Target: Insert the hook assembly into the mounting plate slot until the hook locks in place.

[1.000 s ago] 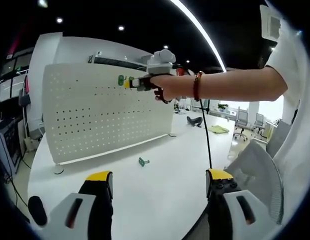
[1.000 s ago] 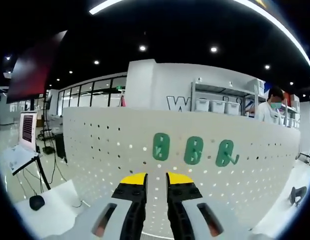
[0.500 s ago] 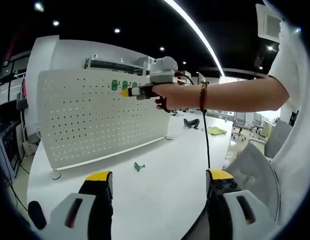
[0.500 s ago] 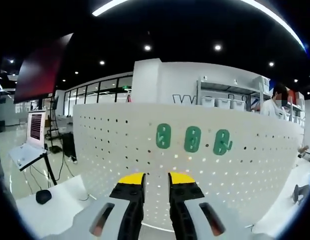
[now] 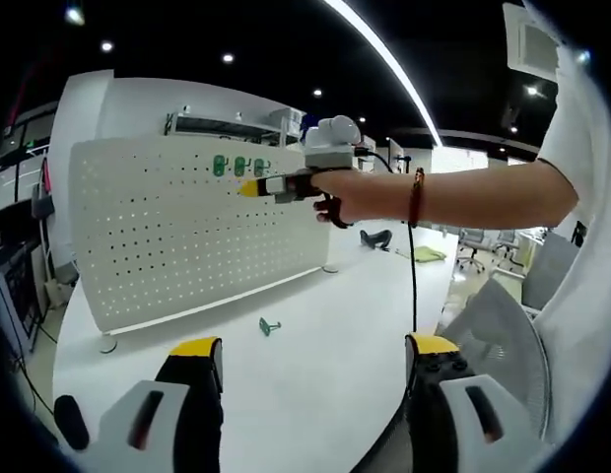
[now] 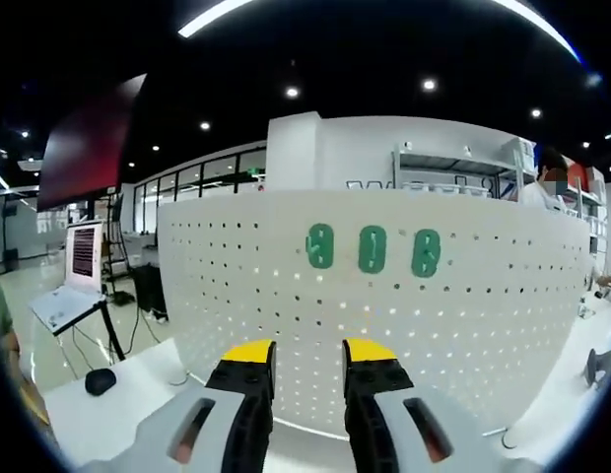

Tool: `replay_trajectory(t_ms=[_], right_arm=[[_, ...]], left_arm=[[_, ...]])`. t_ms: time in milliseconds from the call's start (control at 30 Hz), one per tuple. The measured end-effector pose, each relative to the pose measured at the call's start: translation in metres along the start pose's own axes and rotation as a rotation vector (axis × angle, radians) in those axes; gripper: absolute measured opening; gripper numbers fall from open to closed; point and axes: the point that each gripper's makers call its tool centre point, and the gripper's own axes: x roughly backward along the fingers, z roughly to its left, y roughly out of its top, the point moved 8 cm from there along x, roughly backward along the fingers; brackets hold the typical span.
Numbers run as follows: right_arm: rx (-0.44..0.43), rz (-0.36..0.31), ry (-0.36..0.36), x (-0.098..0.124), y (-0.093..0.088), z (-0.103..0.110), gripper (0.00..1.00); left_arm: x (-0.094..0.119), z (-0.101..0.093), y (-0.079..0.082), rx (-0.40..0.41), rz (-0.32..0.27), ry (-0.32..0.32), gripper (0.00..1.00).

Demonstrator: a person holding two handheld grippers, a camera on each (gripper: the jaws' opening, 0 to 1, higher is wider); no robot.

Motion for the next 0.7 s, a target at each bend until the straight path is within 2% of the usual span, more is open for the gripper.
replay_trajectory(t_ms=[267,400,533,700], right_arm=[[-0.019,0.007,0.042,0.012,-0.011,-0.003,0.29],[-0.032,0.017,0.062,0.02,-0.019,-0.006,0.33],[-0.045,0.014,0.057,0.027,-0.023,-0.012,0.36],[-0.042,0.012,0.06,0.037,-0.027,-0.013,0.38]], left_arm=[[-0.007,-0.006,0.003,0.007,-0.002,-0.015,0.77],[-0.012,-0.007,0.002,-0.001,0.017,-0.024,0.77],[-0.013,-0.009,0.003,0.018,0.007,-0.033,0.77],[-0.015,-0.007,0.004,0.0,0.02,-0.032,0.76]])
